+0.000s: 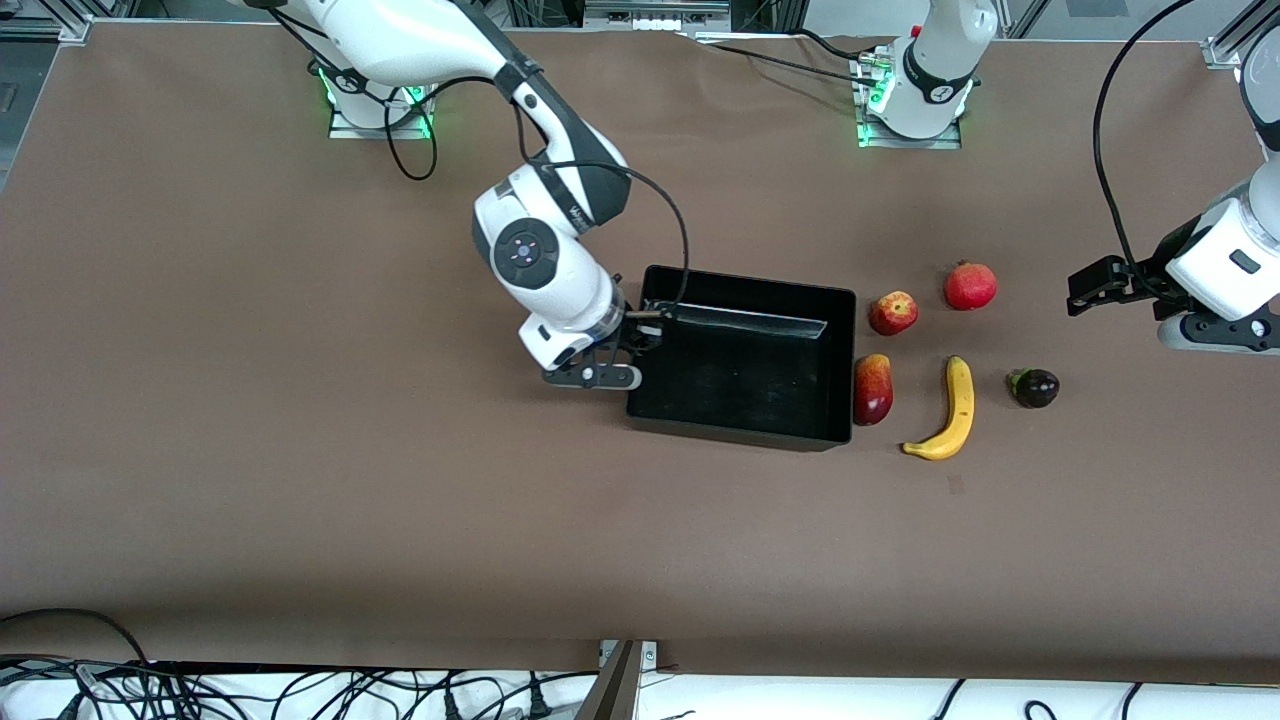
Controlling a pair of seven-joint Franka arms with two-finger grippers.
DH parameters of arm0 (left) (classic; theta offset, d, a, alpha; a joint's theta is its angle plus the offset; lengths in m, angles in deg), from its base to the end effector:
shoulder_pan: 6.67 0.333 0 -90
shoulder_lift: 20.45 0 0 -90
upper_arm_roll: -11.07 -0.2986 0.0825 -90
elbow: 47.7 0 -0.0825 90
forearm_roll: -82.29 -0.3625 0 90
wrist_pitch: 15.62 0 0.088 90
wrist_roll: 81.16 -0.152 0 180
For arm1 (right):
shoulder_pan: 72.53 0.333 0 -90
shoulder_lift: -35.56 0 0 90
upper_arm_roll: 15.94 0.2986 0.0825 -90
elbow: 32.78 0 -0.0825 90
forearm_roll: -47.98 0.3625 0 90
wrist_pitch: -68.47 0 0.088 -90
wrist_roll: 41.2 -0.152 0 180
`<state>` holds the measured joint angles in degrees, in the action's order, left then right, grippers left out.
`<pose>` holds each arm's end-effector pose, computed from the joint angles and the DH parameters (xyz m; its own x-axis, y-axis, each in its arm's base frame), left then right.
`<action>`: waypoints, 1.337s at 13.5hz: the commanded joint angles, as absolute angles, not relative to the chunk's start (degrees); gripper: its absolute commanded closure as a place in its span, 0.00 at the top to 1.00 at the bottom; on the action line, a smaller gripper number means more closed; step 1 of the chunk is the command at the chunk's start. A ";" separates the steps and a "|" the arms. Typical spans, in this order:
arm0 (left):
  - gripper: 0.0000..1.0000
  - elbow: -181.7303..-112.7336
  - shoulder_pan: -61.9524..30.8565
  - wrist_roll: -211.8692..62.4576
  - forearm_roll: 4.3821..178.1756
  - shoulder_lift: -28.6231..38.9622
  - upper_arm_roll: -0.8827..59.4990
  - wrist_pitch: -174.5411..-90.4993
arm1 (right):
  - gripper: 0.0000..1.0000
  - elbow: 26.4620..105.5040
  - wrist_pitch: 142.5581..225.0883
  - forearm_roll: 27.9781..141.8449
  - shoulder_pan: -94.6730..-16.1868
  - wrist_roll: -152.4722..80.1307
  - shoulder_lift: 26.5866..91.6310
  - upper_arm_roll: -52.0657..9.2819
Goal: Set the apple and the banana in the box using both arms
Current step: 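Slide the box toward the fruit while the left gripper reaches the apple, then release the box with the right gripper while the left gripper lowers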
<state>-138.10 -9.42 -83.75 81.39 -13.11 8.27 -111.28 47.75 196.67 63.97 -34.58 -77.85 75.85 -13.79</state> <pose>0.5727 0.0015 0.4966 0.9983 -0.0460 -0.0371 -0.0468 -0.9987 -0.0201 0.5405 0.4726 0.2560 0.9925 -0.0992 -0.0716 -0.1151 -0.9558 -0.2706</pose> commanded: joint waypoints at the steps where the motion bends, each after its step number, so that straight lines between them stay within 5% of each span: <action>1: 1.00 -139.01 -9.66 -83.53 80.00 -14.21 8.43 -110.89 | 0.00 45.71 198.71 65.65 -33.77 -77.68 77.48 -14.27; 11: 1.00 -139.45 -9.31 -83.27 80.44 -14.04 8.43 -109.49 | 0.00 45.80 199.69 64.15 -32.18 -72.14 80.21 -14.36; 12: 1.00 -139.54 -9.57 -83.27 80.44 -13.86 8.43 -108.53 | 0.29 45.71 199.69 64.15 -32.62 -71.97 80.12 -14.45; 13: 1.00 -139.54 -9.92 -83.18 80.35 -13.25 8.52 -106.26 | 0.99 45.71 199.69 63.98 -32.71 -71.62 79.42 -14.71; 18: 1.00 -142.85 -9.84 -84.15 80.79 -5.86 12.11 -99.64 | 1.00 45.80 189.61 63.80 -35.00 -71.17 70.04 -19.26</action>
